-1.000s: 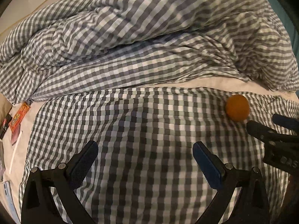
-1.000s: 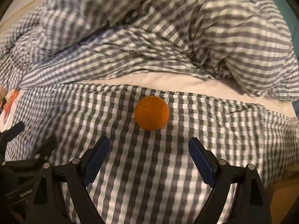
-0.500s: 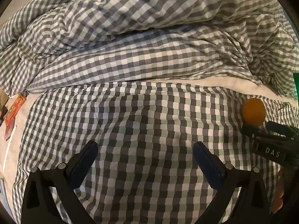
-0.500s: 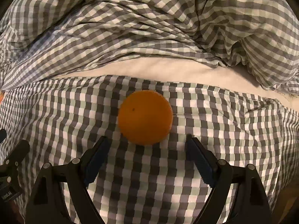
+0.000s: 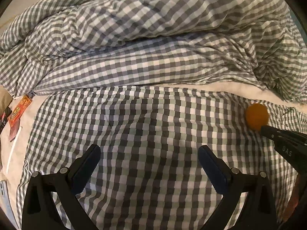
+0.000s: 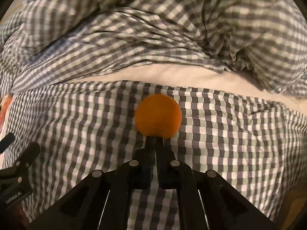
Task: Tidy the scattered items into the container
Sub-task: 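Lower right gripper around the orange and close on it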
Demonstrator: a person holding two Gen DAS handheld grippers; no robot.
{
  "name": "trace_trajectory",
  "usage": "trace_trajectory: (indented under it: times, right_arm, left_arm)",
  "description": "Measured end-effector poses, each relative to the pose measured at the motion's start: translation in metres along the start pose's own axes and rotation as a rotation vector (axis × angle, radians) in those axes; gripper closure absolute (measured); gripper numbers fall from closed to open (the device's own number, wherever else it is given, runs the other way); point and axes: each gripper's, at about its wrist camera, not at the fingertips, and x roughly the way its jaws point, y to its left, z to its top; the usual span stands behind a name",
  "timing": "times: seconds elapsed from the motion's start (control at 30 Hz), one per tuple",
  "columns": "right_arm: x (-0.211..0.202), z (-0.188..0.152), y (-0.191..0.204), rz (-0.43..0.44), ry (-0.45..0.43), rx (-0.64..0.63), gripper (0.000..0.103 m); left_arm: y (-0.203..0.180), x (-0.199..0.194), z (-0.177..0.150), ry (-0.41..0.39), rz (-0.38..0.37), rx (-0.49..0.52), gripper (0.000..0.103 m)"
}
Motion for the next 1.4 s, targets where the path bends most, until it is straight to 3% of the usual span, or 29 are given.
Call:
trace_trajectory:
  times: [0.1,0.13,0.23,0.27,0.7,1.03,1.1,1.13,1.17,1.4]
  right_arm:
    - [-0.01,0.0,0.001,0.001,-0.017,0.002,0.099]
    - [-0.014,-0.002,-0.002,0.001,-0.023,0.006,0.094]
    - [-0.02,-0.005,-0.003,-0.003,-0.05,0.021,0.049]
    - [-0.021,-0.006,-0.004,-0.001,-0.055,0.027,0.049]
    - [0.042,0.012,-0.005,-0.027,0.019,0.027,0.049]
    - [0.02,-0.002,0.0,-0.032,-0.012,0.024,0.053]
    - [0.004,-0.006,0.0,-0.025,-0.026,0.016,0.057]
    - [-0.005,-0.009,0.0,-0.02,-0.035,0.013,0.068]
    - [-0.013,-0.011,0.0,-0.013,-0.038,0.009,0.092]
    - [-0.056,-0.032,-0.003,0.004,-0.035,0.005,0.095]
  left_arm:
    - [0.001,-0.01,-0.002,-0.012,0.001,0.002,0.0]
    - [0.001,-0.011,-0.002,-0.015,0.002,0.002,0.0]
    - [0.003,-0.012,-0.005,-0.016,0.001,-0.005,0.0]
    - [0.003,-0.011,-0.005,-0.016,0.0,-0.007,0.0]
    - [0.008,0.02,-0.005,0.012,-0.006,-0.03,0.0]
    - [0.009,0.016,-0.006,0.009,-0.002,-0.028,0.0]
    - [0.008,0.008,-0.005,-0.002,-0.005,-0.029,0.0]
    - [0.008,0.003,-0.005,-0.007,-0.005,-0.027,0.0]
    - [0.007,-0.002,-0.005,-0.011,-0.005,-0.025,0.0]
    - [0.007,-0.046,-0.01,-0.06,-0.02,-0.034,0.0]
